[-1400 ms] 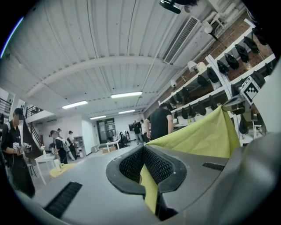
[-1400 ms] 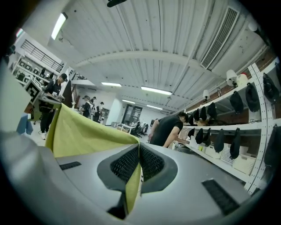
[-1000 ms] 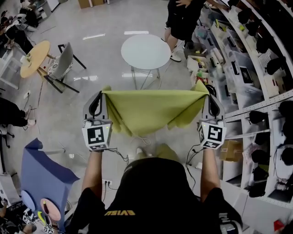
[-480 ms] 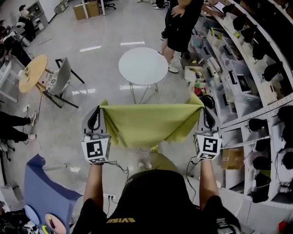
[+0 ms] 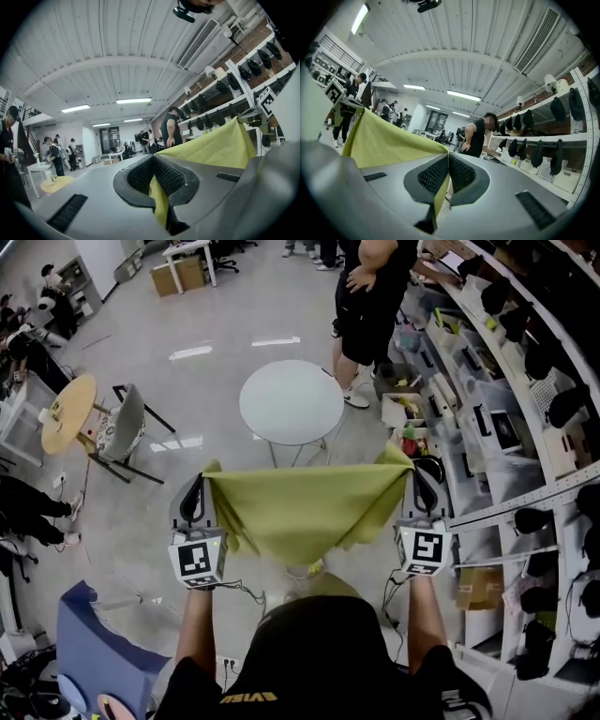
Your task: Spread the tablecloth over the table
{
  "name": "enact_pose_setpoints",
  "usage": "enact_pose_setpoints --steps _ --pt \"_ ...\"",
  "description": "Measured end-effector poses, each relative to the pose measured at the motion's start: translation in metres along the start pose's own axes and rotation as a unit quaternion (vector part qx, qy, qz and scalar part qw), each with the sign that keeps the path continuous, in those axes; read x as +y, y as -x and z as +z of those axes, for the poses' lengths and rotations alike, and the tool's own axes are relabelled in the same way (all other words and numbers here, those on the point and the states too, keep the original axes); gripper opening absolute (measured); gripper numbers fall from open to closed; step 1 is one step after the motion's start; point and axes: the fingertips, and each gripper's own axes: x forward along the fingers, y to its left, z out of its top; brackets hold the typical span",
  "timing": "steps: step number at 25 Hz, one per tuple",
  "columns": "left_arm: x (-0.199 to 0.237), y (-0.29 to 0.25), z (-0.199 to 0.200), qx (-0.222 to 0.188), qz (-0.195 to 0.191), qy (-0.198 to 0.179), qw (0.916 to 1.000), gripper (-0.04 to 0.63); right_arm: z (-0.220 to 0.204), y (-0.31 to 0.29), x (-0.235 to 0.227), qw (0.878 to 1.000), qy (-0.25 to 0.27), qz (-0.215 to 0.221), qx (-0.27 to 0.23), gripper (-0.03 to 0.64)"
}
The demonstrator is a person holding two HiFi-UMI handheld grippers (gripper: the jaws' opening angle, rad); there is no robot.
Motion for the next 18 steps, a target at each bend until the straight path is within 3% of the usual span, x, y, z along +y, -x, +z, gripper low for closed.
enact_pose_setpoints --steps 18 --pt "-0.034 -0.104 0.029 0.005 0.037 -0.02 0.9991 0.017 -0.014 -0.112 -0.078 0.999 -0.005 0.036 -0.032 0.005"
